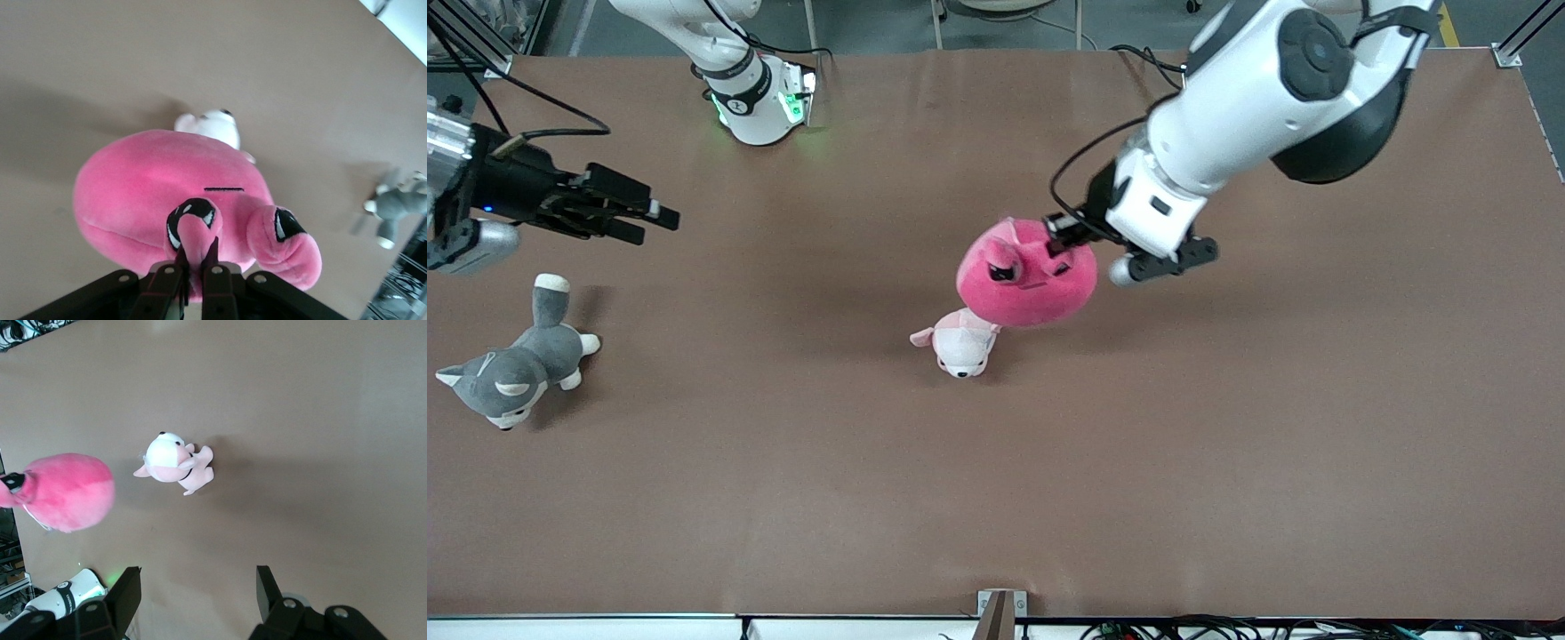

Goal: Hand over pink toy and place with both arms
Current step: 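Lift the pink plush with the left gripper while the right gripper approaches, then grasp the pink plush ear with the right gripper beside the left gripper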

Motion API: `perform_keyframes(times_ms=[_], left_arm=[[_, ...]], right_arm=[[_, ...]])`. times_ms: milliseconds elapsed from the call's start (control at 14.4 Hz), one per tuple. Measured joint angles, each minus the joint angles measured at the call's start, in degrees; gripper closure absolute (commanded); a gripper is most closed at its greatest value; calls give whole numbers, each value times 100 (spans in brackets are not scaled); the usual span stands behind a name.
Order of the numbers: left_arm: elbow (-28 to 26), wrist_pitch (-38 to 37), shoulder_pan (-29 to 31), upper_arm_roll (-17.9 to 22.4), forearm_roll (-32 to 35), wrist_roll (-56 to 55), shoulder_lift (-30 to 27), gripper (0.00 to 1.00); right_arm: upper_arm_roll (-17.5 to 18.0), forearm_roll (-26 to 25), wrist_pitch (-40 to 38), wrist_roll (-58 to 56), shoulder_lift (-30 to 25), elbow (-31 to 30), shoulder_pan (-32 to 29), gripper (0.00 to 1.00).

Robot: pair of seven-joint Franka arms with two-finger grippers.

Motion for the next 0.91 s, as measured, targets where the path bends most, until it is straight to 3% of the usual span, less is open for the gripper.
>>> perform_keyframes(times_ms=[348,905], left_arm=[[117,1151,-817,4,-6,-902,423,100],[400,2126,-1483,25,-6,-1624,1069,100]], right_arm=[[20,601,83,224,46,0,373,24],[36,683,726,336,433,0,1216,24]])
